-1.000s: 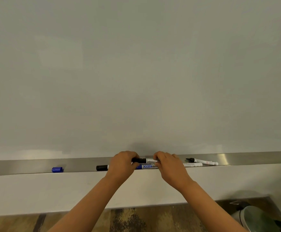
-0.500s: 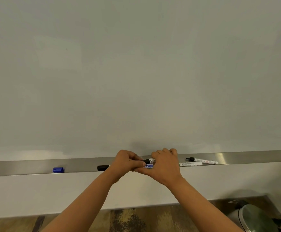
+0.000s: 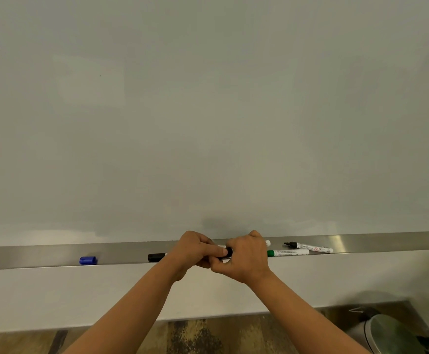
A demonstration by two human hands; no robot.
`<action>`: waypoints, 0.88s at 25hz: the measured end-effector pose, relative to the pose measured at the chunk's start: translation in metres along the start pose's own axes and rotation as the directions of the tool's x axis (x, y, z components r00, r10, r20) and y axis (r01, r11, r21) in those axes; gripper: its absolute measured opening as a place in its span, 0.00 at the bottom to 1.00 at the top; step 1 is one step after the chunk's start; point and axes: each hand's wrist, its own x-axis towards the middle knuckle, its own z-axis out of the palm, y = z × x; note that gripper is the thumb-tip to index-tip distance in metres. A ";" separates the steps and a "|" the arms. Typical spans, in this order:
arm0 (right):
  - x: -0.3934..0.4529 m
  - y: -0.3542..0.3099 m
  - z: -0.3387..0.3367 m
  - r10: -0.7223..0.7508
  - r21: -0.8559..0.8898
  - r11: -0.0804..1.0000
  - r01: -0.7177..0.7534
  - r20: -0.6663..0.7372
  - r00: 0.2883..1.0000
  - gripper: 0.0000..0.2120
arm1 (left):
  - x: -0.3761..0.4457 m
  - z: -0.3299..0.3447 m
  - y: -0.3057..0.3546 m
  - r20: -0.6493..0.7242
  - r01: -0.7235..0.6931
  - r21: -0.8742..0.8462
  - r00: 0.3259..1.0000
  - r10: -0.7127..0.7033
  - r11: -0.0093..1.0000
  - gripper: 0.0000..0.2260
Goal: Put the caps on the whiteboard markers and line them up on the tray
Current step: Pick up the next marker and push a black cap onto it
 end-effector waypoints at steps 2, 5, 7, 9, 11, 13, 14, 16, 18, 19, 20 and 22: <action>0.001 0.002 0.000 -0.016 0.002 1.000 0.016 -0.027 1.000 0.23 | 0.000 0.002 0.002 0.002 0.010 0.006 1.000 -0.010 1.000 0.06; 0.001 0.003 0.002 -0.023 0.025 0.999 0.024 -0.047 0.999 0.23 | 0.002 0.005 0.004 -0.021 0.026 0.007 0.999 -0.026 1.000 0.05; 0.002 0.002 0.005 0.013 0.038 0.999 -0.012 -0.033 0.999 0.25 | 0.004 0.003 0.004 -0.060 0.044 -0.022 0.997 -0.046 0.999 0.06; 0.002 0.001 0.007 0.046 0.018 0.999 -0.046 0.001 0.999 0.30 | 0.004 0.002 0.003 -0.056 0.071 -0.058 0.996 -0.074 0.996 0.06; 0.003 0.001 0.006 0.037 0.028 0.999 -0.038 0.014 0.999 0.30 | 0.003 0.002 0.003 -0.029 0.097 -0.091 0.995 -0.100 0.991 0.06; 0.003 0.002 0.004 -0.004 0.040 0.999 0.005 -0.023 1.000 0.27 | 0.003 0.003 0.004 -0.007 0.121 -0.101 0.992 -0.122 0.988 0.05; 0.003 0.002 0.003 -0.021 0.037 0.999 0.022 -0.041 0.999 0.26 | 0.003 0.004 0.005 0.001 0.126 -0.089 0.992 -0.127 0.988 0.05; 0.003 0.004 0.002 -0.049 0.037 0.998 0.051 -0.075 0.996 0.25 | 0.004 0.006 0.006 0.007 0.122 -0.054 0.993 -0.122 0.991 0.05; 0.002 0.007 0.004 -0.065 0.046 0.997 0.069 -0.081 0.995 0.23 | 0.005 0.008 0.007 0.001 0.115 -0.027 0.993 -0.115 0.993 0.06; 0.002 0.008 0.005 -0.063 0.057 0.996 0.067 -0.064 0.996 0.23 | 0.006 0.009 0.006 -0.005 0.111 -0.018 0.994 -0.111 0.994 0.06; 0.002 0.008 0.007 -0.052 0.063 0.997 0.054 -0.034 0.998 0.24 | 0.007 0.008 0.005 -0.017 0.107 -0.009 0.994 -0.107 0.994 0.06; 0.002 0.010 0.011 -0.031 0.066 0.997 0.027 0.066 0.997 0.26 | 0.010 0.006 0.003 -0.059 0.100 0.009 0.993 -0.100 0.995 0.04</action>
